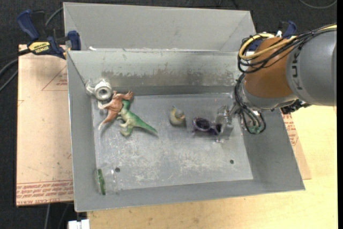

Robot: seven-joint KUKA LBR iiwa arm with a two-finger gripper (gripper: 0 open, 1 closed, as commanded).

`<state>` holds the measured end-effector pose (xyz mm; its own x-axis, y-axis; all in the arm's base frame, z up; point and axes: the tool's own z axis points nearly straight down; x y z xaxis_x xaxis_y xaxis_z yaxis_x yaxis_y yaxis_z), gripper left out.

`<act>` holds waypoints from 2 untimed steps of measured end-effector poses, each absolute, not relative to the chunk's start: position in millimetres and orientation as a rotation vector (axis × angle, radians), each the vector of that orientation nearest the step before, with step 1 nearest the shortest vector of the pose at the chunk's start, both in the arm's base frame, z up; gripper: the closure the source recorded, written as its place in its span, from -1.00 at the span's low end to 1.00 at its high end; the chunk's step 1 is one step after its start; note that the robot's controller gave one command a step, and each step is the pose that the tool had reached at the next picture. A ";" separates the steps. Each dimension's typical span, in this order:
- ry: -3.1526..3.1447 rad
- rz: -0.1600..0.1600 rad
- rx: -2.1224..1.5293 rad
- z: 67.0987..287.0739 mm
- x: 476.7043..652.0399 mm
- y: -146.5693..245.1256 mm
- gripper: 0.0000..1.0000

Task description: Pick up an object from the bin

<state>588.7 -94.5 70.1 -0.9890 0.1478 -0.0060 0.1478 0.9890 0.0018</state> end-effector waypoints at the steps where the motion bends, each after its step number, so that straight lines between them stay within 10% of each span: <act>1: 3.125 0.004 0.271 169.7 588.3 -97.8 1.00; 2: 3.116 0.003 0.279 225.3 591.3 -97.3 1.00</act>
Offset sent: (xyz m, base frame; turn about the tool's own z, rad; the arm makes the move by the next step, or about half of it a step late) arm 0.0069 0.0044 0.1036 0.0373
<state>591.3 -97.3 225.3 -0.9840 0.1775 -0.0127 0.1775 0.9841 0.0031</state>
